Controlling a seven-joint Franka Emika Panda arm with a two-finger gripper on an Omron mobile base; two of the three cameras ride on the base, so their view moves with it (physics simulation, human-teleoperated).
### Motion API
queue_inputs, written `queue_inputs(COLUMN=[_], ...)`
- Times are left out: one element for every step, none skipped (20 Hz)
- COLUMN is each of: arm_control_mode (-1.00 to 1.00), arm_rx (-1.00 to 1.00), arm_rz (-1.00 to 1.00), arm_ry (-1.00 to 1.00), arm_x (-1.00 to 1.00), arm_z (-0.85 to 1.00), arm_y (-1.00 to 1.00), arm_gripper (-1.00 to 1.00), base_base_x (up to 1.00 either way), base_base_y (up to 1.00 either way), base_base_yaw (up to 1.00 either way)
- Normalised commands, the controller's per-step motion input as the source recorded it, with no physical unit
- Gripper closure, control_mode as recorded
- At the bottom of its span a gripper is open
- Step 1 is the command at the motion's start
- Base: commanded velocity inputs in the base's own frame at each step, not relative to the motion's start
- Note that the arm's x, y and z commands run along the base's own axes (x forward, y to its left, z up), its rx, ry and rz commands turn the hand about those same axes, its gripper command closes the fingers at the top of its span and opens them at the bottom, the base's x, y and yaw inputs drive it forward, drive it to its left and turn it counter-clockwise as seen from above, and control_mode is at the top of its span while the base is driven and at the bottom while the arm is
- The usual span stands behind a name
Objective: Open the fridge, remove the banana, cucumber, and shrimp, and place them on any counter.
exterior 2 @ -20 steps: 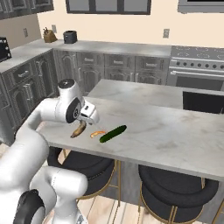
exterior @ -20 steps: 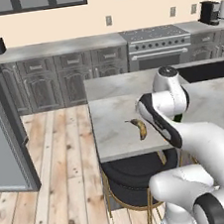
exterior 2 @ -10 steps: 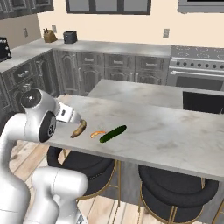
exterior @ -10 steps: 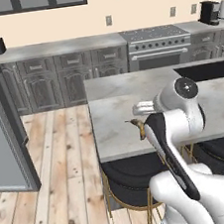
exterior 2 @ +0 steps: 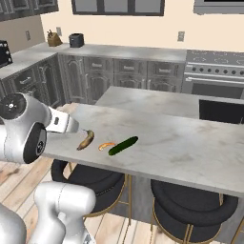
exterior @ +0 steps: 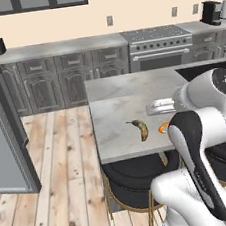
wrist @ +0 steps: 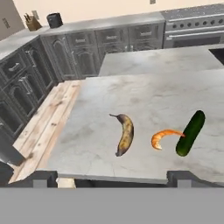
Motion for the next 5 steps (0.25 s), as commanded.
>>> queue_inputs(arm_control_mode=[-1.00, -1.00, -1.00, -1.00, -1.00], arm_rx=[-0.01, 0.00, 0.00, 0.00, 0.00], arm_rz=[0.07, 0.07, 0.05, 0.04, 0.04], arm_ry=[0.11, 0.08, 0.07, 0.10, 0.07], arm_x=[-0.52, -0.49, -0.46, -0.42, -0.37], arm_z=[0.11, 0.05, 0.06, 0.00, 0.00], arm_y=[0.00, 0.00, 0.00, 0.00, 0.00], arm_gripper=[-1.00, -1.00, -1.00, -1.00, -1.00], base_base_x=[0.00, 0.00, 0.00, 0.00, 0.00], base_base_y=[0.00, 0.00, 0.00, 0.00, 0.00], base_base_yaw=[0.00, 0.00, 0.00, 0.00, 0.00])
